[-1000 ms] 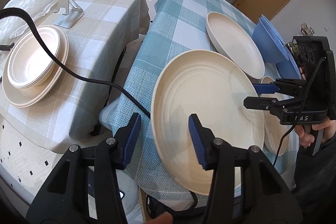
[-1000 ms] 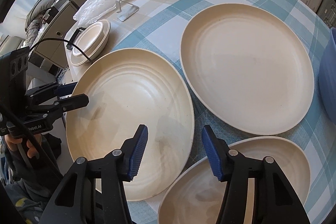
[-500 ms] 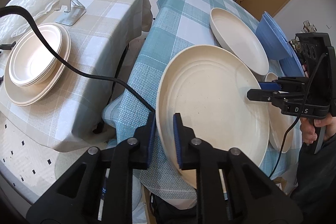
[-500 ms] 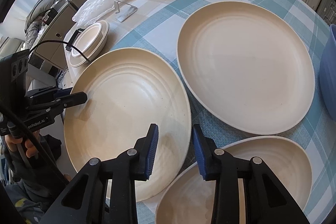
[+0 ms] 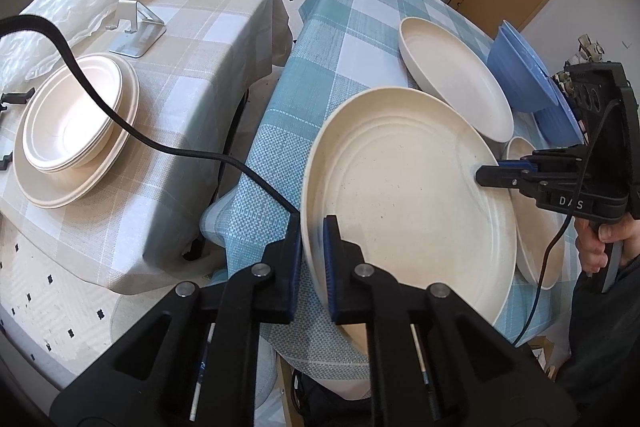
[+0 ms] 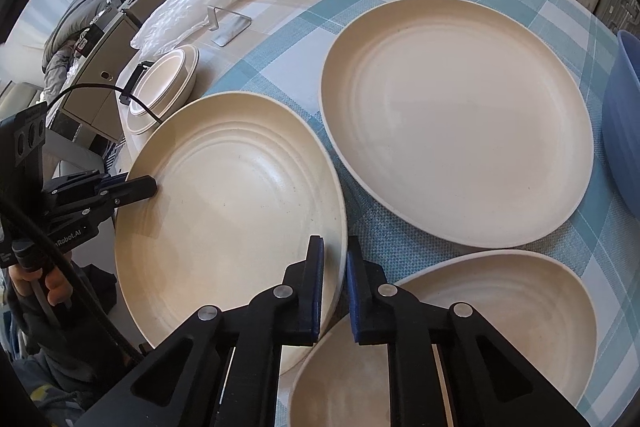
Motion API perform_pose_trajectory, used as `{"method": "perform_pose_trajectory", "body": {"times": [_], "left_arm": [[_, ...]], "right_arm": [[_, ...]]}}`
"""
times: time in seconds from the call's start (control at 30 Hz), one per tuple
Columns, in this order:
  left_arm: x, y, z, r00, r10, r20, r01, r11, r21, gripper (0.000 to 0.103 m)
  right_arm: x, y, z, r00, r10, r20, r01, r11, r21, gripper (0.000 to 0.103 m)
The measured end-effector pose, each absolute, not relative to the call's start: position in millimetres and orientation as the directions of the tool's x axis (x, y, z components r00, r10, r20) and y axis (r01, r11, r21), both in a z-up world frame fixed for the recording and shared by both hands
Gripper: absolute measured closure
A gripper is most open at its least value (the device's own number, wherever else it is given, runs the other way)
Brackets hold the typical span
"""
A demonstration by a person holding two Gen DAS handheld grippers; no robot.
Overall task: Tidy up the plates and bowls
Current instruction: 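Close both grippers on the plate rim and lift the plate, then carry the held cream plate over the neighbouring cream plate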
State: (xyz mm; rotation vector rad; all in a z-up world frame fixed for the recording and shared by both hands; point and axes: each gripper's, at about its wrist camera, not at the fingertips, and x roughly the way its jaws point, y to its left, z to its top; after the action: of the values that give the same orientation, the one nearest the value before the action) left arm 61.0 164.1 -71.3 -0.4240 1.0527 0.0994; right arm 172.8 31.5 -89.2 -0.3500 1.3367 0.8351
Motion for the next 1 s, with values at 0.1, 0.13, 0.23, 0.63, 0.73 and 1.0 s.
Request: {"method": "perform_pose_trajectory", "body": {"times": [0.1,0.13,0.23,0.63,0.73,1.0], "left_arm": [[58,165,-67,0.508,-0.117,-0.853,-0.280,0.915,-0.292,0.096],[58,165,-66,0.510,-0.115,-0.852,-0.279,0.915,-0.291,0.096],[56,164,-62,0.518,-0.107,-0.849,-0.278,0.917,-0.285,0.096],[54,153,-44,0.567,-0.112,-0.816,-0.247,0.922,-0.298,0.096],[55,149,-39,0.579,-0.116,-0.807,-0.236,0.923,-0.303,0.096],[61,128,-23,0.599,-0.131,-0.790,-0.202,0.930,-0.307,0.096]], "right_arm": [[170,30,-84,0.021,0.337,-0.941,-0.704,0.673,0.226,0.094],[169,30,-82,0.024,0.340,-0.940,-0.703,0.674,0.226,0.094],[167,29,-75,0.036,0.341,-0.939,-0.702,0.678,0.220,0.095],[158,14,-40,0.099,0.357,-0.929,-0.692,0.696,0.194,0.095],[155,8,-30,0.114,0.361,-0.926,-0.690,0.699,0.188,0.095],[155,-17,-5,0.151,0.385,-0.910,-0.662,0.724,0.196,0.094]]}}
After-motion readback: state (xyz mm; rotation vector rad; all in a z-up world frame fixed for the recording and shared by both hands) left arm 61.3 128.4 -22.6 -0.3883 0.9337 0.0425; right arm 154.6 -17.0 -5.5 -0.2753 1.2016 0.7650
